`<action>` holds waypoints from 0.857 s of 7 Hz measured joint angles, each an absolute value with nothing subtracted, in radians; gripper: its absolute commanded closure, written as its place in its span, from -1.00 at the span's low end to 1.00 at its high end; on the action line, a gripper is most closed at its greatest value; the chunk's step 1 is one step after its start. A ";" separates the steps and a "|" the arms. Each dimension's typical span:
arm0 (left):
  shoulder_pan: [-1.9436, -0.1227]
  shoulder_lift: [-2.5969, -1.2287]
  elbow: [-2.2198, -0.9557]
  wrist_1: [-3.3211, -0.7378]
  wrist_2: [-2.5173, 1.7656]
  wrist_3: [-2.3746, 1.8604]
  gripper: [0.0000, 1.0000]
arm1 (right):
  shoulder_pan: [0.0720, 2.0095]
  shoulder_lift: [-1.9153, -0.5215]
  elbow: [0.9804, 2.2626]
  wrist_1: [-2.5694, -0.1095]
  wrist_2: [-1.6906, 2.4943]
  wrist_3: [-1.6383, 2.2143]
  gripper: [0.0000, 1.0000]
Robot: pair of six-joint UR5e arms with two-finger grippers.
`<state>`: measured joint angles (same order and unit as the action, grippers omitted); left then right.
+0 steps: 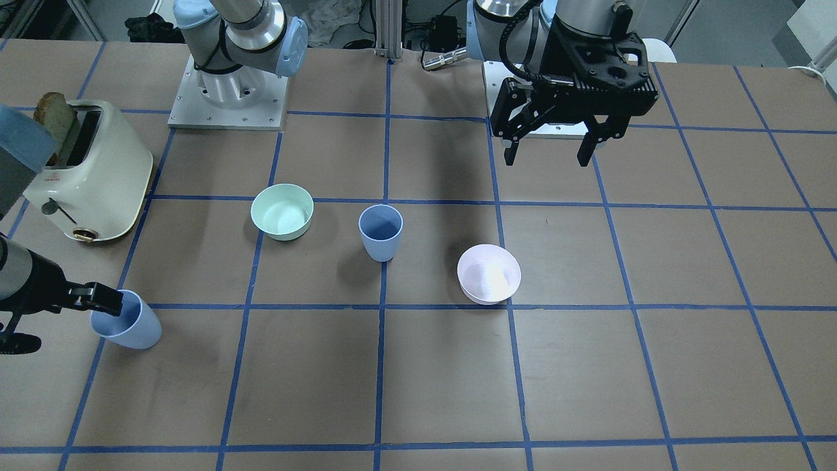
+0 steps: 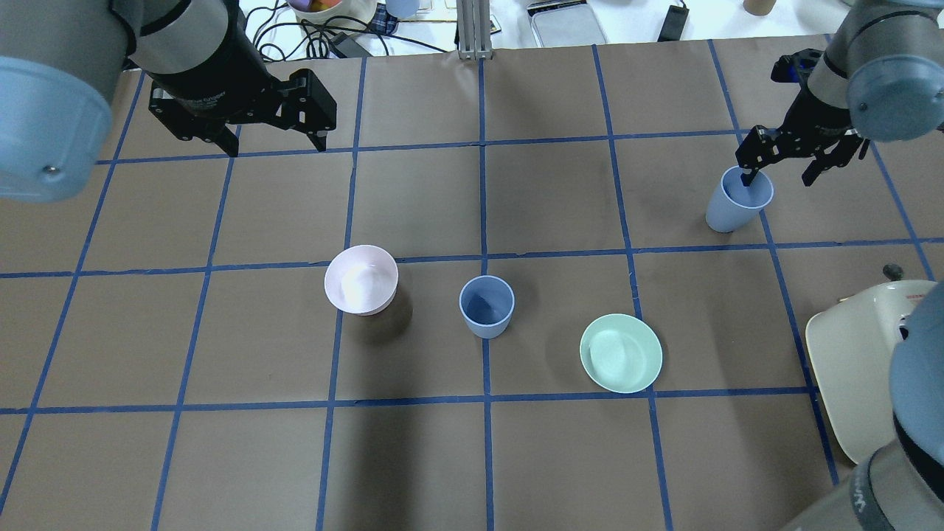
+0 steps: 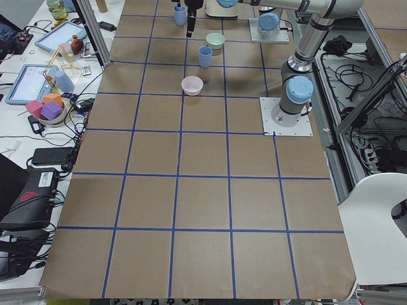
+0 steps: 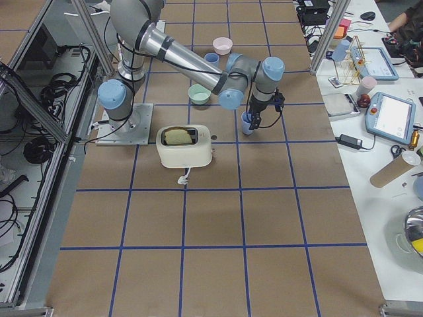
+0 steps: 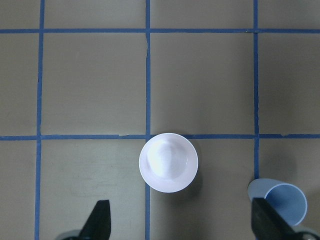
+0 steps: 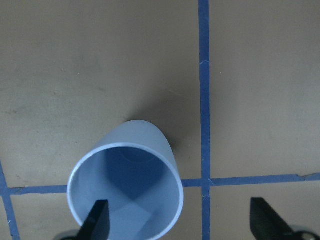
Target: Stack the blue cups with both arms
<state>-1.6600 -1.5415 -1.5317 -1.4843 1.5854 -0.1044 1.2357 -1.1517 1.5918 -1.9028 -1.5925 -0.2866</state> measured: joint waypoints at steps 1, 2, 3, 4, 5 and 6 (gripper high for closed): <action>-1.659 -1.544 -1.519 -1.516 1.586 -0.104 -1.00 | 1.235 -1.135 1.592 -1.906 -1.591 -0.285 0.40; -1.659 -1.544 -1.515 -1.528 1.587 -0.104 -1.00 | 1.235 -1.126 1.592 -1.909 -1.590 -0.283 0.81; -1.659 -1.544 -1.515 -1.531 1.588 -0.103 -1.00 | 1.235 -1.120 1.593 -1.909 -1.589 -0.281 1.00; -1.659 -1.544 -1.515 -1.532 1.590 -0.103 -1.00 | 1.235 -1.118 1.592 -1.908 -1.588 -0.279 1.00; -1.659 -1.543 -1.515 -1.532 1.591 -0.103 -1.00 | 1.235 -1.119 1.590 -1.906 -1.587 -0.277 1.00; -1.658 -1.543 -1.516 -1.531 1.591 -0.103 -1.00 | 1.235 -1.124 1.585 -1.902 -1.583 -0.274 1.00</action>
<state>-1.6584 -1.5433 -1.5155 -1.5314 1.5907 -0.1028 1.2350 -1.1237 1.5846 -1.9024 -1.5833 -0.2744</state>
